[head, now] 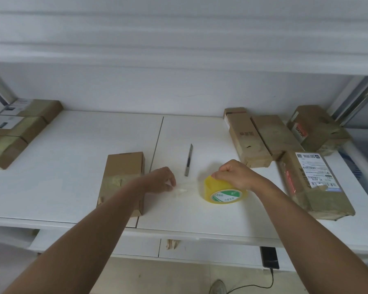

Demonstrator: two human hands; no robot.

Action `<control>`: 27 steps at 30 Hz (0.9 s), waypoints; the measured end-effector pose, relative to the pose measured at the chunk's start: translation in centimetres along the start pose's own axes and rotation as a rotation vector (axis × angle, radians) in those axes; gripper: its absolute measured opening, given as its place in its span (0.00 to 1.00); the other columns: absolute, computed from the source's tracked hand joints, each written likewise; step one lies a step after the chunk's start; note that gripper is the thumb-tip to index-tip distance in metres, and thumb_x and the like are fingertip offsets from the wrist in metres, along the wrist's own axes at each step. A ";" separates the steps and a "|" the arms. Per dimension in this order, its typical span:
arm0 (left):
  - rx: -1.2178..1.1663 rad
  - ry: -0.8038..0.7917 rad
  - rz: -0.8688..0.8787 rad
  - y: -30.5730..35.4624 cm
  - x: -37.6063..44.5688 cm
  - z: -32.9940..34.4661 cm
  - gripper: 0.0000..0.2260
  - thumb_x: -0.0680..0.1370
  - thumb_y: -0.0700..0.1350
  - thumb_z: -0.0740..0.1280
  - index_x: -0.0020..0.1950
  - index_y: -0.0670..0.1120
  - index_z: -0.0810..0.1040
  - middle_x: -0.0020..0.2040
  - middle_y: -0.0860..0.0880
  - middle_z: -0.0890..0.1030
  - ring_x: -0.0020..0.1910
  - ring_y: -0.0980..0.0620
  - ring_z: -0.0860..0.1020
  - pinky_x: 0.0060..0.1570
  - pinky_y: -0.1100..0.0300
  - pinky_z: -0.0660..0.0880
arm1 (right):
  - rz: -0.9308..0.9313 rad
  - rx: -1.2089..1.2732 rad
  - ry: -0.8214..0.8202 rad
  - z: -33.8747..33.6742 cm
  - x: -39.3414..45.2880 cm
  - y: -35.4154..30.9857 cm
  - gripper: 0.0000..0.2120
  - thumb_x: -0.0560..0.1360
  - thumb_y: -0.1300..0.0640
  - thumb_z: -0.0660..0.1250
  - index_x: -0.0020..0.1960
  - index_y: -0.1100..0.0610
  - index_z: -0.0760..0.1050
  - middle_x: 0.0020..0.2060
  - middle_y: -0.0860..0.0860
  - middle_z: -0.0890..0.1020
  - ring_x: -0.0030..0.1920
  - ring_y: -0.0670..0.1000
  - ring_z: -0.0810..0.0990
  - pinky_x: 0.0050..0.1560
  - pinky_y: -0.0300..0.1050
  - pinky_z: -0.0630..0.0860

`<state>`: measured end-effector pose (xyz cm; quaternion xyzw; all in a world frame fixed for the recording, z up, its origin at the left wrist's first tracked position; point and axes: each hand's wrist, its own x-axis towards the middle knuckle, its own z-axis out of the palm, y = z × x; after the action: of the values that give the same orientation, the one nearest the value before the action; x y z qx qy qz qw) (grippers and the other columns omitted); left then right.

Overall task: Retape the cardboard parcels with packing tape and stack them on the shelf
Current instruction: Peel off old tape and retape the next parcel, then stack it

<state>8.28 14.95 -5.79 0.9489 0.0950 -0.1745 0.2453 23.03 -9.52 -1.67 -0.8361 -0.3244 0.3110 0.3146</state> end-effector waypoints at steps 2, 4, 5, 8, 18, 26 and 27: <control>0.009 0.023 -0.023 0.3 -0.2 -0.2 0.07 0.79 0.41 0.68 0.57 0.43 0.80 0.57 0.47 0.75 0.58 0.49 0.75 0.51 0.64 0.66 | -0.001 0.001 -0.002 -0.1 -0.1 -0.1 0.21 0.76 0.51 0.71 0.31 0.57 0.65 0.26 0.49 0.60 0.29 0.50 0.62 0.30 0.43 0.57; 0.008 0.036 -0.038 0.8 -0.4 -0.3 0.06 0.79 0.41 0.68 0.55 0.43 0.80 0.57 0.46 0.77 0.57 0.49 0.76 0.52 0.62 0.68 | -0.001 0.003 -0.004 -0.1 -0.2 -0.1 0.21 0.76 0.51 0.71 0.31 0.58 0.66 0.28 0.50 0.60 0.30 0.51 0.62 0.30 0.44 0.57; 0.011 0.031 -0.044 0.9 -0.6 -0.3 0.05 0.79 0.40 0.67 0.54 0.43 0.80 0.56 0.46 0.78 0.57 0.48 0.76 0.53 0.61 0.70 | 0.000 0.006 -0.004 -0.1 -0.3 -0.1 0.21 0.76 0.50 0.71 0.32 0.58 0.66 0.28 0.51 0.60 0.31 0.51 0.62 0.30 0.44 0.57; 0.030 0.011 -0.049 0.9 -1.1 -0.4 0.03 0.80 0.40 0.66 0.52 0.45 0.77 0.54 0.46 0.80 0.52 0.49 0.76 0.47 0.59 0.69 | 0.010 0.008 0.000 -0.1 -0.3 -0.3 0.20 0.76 0.50 0.71 0.32 0.58 0.66 0.28 0.51 0.61 0.31 0.51 0.62 0.30 0.43 0.57; 0.182 -0.128 -0.066 2.9 -2.8 -1.4 0.07 0.81 0.37 0.58 0.52 0.47 0.73 0.48 0.50 0.75 0.47 0.50 0.73 0.39 0.61 0.67 | 0.034 -0.036 -0.053 -0.3 0.1 -0.6 0.22 0.77 0.49 0.69 0.29 0.53 0.65 0.25 0.47 0.64 0.27 0.47 0.65 0.33 0.43 0.60; 0.076 -0.160 -0.089 5.1 -4.8 -5.7 0.08 0.80 0.37 0.61 0.55 0.47 0.73 0.52 0.48 0.81 0.50 0.50 0.79 0.48 0.57 0.74 | 0.046 0.017 -0.124 -2.0 -0.2 0.6 0.27 0.65 0.30 0.73 0.34 0.55 0.74 0.29 0.51 0.71 0.32 0.50 0.72 0.39 0.44 0.65; 0.054 -0.163 -0.097 5.2 -4.9 -6.3 0.10 0.80 0.36 0.62 0.58 0.46 0.74 0.51 0.50 0.82 0.50 0.52 0.79 0.48 0.59 0.74 | 0.057 0.001 -0.138 -2.2 -0.1 0.6 0.26 0.66 0.31 0.73 0.34 0.54 0.75 0.30 0.51 0.73 0.33 0.50 0.73 0.40 0.45 0.66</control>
<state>6.94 13.17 3.44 0.9321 0.1158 -0.2654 0.2178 24.75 -10.70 -0.74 -0.8215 -0.3210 0.3768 0.2831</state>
